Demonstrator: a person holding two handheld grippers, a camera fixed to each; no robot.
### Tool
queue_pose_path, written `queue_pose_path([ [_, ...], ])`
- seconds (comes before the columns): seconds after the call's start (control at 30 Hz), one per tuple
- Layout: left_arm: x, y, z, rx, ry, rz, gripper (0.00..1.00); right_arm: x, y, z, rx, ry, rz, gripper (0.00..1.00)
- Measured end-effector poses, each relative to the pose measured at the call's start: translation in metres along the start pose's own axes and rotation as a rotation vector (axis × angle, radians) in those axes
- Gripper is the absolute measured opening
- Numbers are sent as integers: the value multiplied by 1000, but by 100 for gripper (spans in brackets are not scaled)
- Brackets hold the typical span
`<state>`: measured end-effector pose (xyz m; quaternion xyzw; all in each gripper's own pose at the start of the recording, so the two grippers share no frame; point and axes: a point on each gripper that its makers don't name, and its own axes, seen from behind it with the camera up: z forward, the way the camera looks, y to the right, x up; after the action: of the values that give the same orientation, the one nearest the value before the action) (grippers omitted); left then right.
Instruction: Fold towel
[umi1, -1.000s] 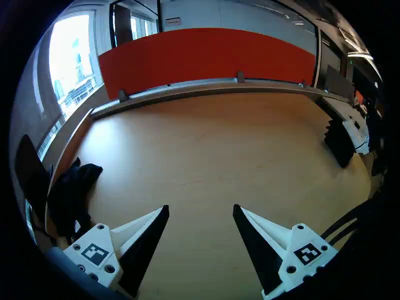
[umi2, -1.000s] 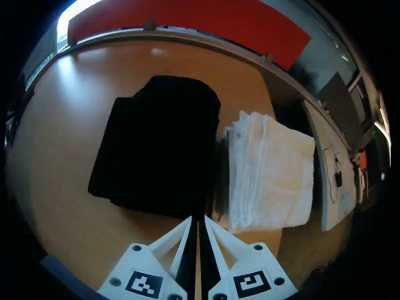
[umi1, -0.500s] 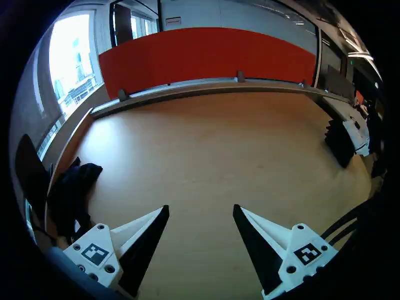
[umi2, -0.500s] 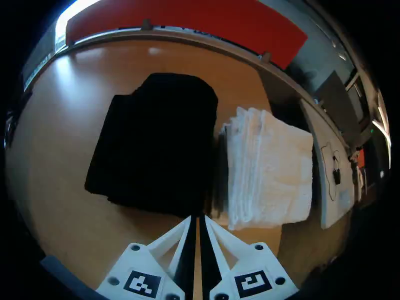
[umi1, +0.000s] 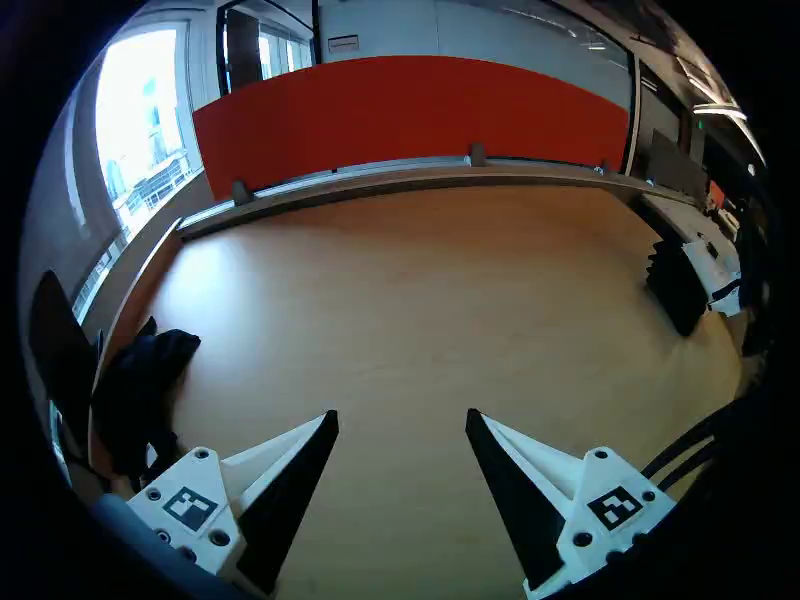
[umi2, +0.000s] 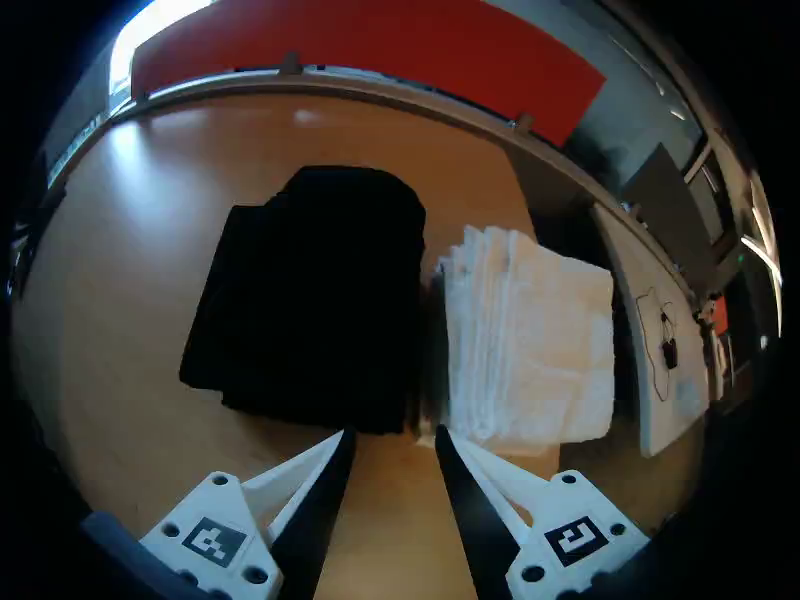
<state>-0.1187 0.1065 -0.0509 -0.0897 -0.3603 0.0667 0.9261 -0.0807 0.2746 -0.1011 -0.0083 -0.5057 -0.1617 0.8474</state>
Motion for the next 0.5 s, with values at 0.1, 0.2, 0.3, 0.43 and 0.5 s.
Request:
queue_pose_path([
  [0.1,0,1,-1,0,1,0,95,6,-4,-2,8,16,-4,60],
  [0.2,-1,1,-1,0,2,-2,95,14,-12,-3,25,38,-6,61],
  [0.3,-2,0,-2,1,2,-6,95,22,-22,-4,46,58,-8,61],
  [0.43,-3,-2,-4,5,3,-9,95,32,-37,-3,71,72,-25,61],
  [0.5,-3,-3,-5,7,4,-10,95,36,-45,-2,83,78,-36,61],
])
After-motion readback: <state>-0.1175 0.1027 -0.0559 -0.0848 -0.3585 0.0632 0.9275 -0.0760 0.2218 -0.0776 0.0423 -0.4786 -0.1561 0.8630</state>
